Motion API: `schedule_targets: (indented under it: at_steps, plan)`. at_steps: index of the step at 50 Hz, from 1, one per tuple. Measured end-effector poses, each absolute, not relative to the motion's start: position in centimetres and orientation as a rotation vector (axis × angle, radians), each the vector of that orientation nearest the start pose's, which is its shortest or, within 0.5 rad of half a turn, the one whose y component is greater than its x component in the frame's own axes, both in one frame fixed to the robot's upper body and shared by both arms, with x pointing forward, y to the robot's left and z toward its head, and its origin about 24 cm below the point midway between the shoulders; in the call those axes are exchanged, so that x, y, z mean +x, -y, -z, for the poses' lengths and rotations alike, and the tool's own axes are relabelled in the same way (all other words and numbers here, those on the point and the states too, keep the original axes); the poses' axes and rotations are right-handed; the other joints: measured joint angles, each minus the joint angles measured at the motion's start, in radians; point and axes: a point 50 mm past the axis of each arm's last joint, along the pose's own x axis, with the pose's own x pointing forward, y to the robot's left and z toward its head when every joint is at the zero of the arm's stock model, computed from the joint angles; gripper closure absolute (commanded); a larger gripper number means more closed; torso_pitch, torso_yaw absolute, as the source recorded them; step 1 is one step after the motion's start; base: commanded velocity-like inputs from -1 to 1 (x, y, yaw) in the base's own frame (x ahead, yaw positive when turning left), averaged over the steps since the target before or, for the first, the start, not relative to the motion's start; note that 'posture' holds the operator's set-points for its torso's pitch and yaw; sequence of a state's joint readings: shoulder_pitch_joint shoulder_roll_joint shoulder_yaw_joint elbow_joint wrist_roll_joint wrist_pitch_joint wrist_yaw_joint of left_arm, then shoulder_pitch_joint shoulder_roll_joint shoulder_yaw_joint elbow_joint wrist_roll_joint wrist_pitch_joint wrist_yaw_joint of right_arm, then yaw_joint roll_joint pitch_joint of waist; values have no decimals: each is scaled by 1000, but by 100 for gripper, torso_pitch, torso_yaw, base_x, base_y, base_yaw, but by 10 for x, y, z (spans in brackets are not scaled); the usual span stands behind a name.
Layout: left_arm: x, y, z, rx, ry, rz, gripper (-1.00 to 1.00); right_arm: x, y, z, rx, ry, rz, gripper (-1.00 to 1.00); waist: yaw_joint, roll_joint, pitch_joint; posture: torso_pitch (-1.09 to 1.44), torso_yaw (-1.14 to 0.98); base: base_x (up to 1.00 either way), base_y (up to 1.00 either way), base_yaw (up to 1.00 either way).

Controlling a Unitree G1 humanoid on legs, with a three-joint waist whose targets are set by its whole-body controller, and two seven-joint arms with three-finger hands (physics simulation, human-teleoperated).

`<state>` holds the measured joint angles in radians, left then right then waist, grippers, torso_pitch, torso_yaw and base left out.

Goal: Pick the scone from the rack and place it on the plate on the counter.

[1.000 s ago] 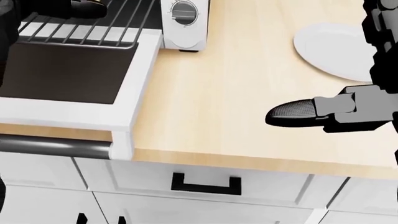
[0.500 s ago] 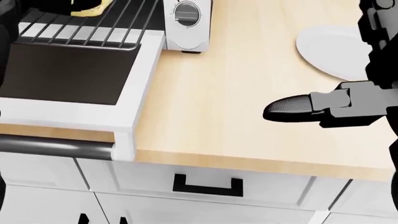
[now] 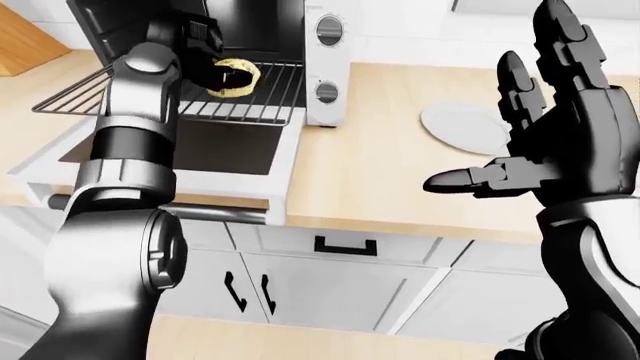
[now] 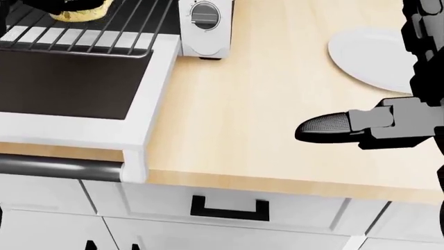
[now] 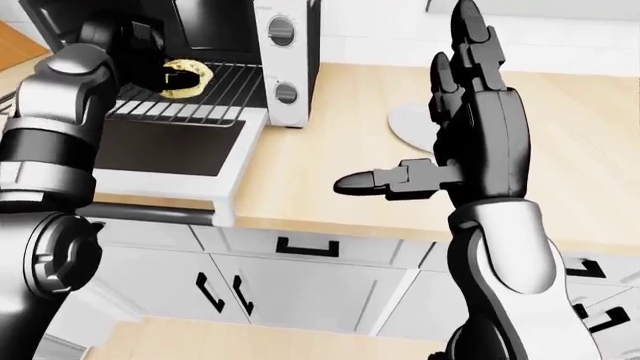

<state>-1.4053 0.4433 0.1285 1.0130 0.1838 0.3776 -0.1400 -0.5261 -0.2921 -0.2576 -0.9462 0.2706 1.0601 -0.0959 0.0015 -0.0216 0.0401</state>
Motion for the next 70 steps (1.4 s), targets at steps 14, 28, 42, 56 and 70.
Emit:
schedule_targets:
  at_steps: [14, 28, 42, 56, 70]
  plan:
    - [398, -217, -322, 342, 82, -130, 100, 224, 174, -273, -106, 441, 24, -100, -2, 4, 5, 0, 0, 0, 0, 0]
    - [351, -205, -338, 330, 152, -72, 100, 226, 173, -273, -105, 437, 24, -100, -1, 6, 12, 0, 0, 0, 0, 0]
    - [302, -190, -363, 300, 260, -24, 100, 220, 176, -276, -110, 449, 31, -100, 1, 2, 18, 0, 0, 0, 0, 0]
    - [275, -165, -371, 302, 329, 73, 100, 219, 177, -280, -121, 457, 41, -100, 0, -1, 26, 0, -2, 0, 0, 0]
    - [267, -159, -376, 296, 338, 82, 100, 220, 179, -287, -125, 470, 56, -100, -31, -5, 29, 0, -9, 0, 0, 0]
